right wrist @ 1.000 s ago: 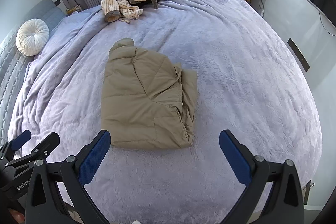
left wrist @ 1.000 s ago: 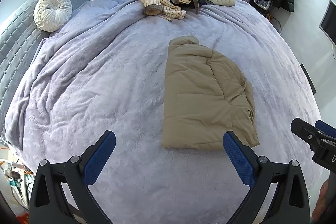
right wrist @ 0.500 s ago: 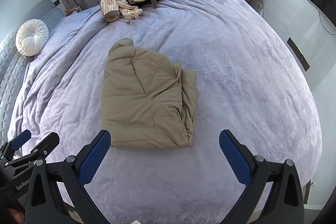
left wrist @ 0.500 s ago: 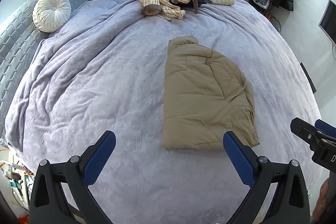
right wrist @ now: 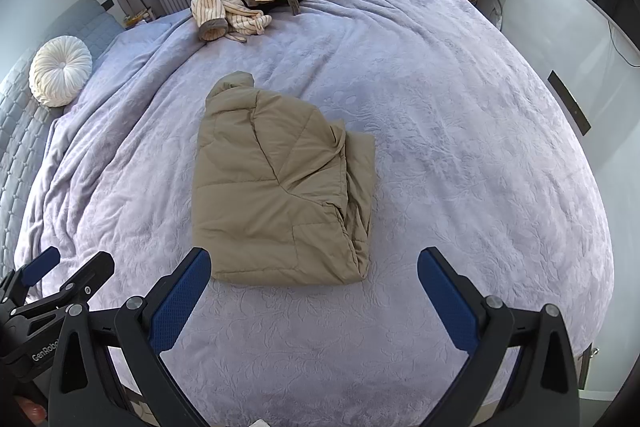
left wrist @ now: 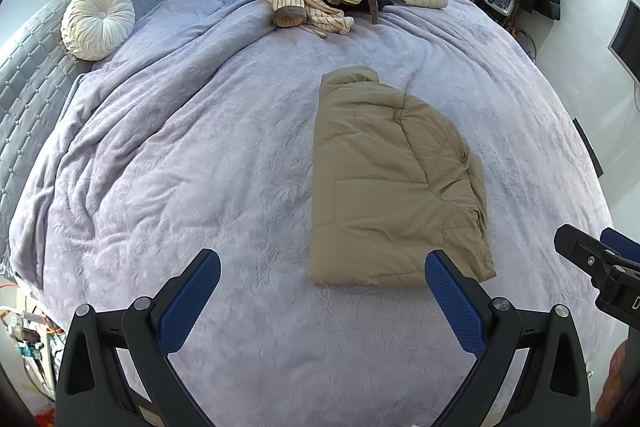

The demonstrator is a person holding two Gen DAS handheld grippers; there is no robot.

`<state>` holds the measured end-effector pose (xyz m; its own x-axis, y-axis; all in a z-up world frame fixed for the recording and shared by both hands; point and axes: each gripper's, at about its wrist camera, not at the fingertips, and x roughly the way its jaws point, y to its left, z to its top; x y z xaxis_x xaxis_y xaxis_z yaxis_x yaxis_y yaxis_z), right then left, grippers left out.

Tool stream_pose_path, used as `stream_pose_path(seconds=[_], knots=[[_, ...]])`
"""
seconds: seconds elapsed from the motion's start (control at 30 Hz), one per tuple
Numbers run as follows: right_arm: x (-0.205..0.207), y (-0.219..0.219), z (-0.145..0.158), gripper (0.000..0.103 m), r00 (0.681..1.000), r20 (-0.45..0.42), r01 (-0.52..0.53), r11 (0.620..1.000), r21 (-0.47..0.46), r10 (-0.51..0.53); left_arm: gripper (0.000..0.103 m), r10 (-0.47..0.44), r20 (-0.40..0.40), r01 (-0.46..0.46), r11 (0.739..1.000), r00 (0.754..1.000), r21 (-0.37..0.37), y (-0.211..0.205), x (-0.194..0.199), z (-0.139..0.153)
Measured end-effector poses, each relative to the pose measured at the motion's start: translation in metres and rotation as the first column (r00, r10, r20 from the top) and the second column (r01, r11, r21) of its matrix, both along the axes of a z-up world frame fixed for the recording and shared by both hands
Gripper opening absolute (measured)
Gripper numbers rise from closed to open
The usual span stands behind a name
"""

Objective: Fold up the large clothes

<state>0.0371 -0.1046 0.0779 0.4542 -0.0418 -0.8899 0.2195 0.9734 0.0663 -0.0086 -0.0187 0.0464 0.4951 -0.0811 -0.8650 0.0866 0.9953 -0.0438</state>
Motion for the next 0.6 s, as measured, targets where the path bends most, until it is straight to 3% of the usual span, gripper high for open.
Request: stream_pose_path(seconds=[0.6], knots=[[0.0014,-0.0014,0.0004,0.103,1.0,-0.002,-0.002,1.0,0.0,0.002,0.102,-0.008,-0.006,0.008,1.0,1.0,0.001,0.0008,0.0061,-0.0014]])
